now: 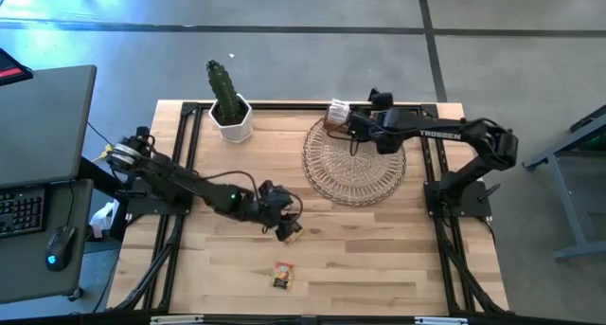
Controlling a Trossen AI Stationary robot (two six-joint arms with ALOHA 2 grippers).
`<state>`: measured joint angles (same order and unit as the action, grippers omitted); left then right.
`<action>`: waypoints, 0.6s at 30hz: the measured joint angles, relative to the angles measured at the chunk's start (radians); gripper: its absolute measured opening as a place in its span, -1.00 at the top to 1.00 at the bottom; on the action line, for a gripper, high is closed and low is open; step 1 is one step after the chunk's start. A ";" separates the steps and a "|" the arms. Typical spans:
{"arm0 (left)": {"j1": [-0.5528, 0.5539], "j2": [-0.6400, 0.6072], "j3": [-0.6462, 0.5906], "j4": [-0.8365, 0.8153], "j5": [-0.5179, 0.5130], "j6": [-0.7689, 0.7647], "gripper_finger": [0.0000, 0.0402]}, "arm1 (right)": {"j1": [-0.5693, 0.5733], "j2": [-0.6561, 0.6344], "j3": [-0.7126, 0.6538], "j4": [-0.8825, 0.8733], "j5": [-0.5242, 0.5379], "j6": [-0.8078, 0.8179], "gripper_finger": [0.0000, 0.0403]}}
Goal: Pick & Place Tea
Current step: Put the yellow tea bag into the right section of the wooden organizer
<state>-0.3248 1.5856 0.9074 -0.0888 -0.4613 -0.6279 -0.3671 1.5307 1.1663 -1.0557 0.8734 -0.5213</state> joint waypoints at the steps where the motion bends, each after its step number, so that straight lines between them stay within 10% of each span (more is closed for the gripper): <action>1: 0.007 -0.011 -0.001 -0.007 0.002 0.014 -0.01 | -0.009 0.001 -0.019 0.047 -0.006 -0.060 0.99; 18: 0.072 -0.079 -0.001 -0.072 0.000 0.048 -0.01 | -0.079 0.015 -0.206 0.266 -0.098 -0.336 0.93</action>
<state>-0.2527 1.5070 0.9066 -0.1604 -0.4618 -0.5800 -0.4466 1.5452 0.9601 -0.7897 0.7758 -0.8569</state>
